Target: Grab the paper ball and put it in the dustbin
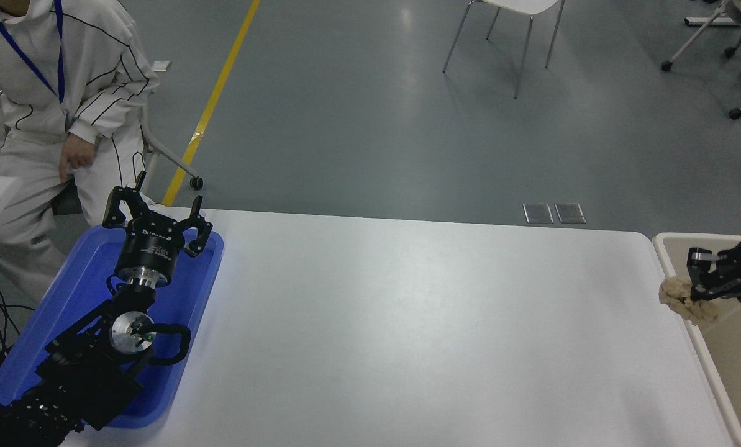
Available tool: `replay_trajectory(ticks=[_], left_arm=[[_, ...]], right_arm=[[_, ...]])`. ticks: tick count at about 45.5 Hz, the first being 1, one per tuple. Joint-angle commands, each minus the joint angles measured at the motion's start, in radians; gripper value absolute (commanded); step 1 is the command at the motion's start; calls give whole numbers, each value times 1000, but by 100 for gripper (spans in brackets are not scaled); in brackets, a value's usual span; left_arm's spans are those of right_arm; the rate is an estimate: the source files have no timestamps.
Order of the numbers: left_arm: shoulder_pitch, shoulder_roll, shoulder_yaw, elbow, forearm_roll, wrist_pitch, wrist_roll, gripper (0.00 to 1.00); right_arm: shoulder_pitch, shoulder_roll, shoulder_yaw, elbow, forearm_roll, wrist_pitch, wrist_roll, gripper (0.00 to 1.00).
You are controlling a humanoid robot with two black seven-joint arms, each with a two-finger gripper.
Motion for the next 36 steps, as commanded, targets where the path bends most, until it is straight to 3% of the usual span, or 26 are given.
replay_trajectory(ticks=[1,18,36], left_arm=[[0,0,-1,0,0,0,0,100],[0,0,-1,0,0,0,0,100],[0,0,0,0,0,0,0,100]], right_arm=[[243,-3,-88,53,-40,127,-4,0],[444,9,-174,75,-53,219,-3,0],[469,4,-243,69,-52,216,-3,0]])
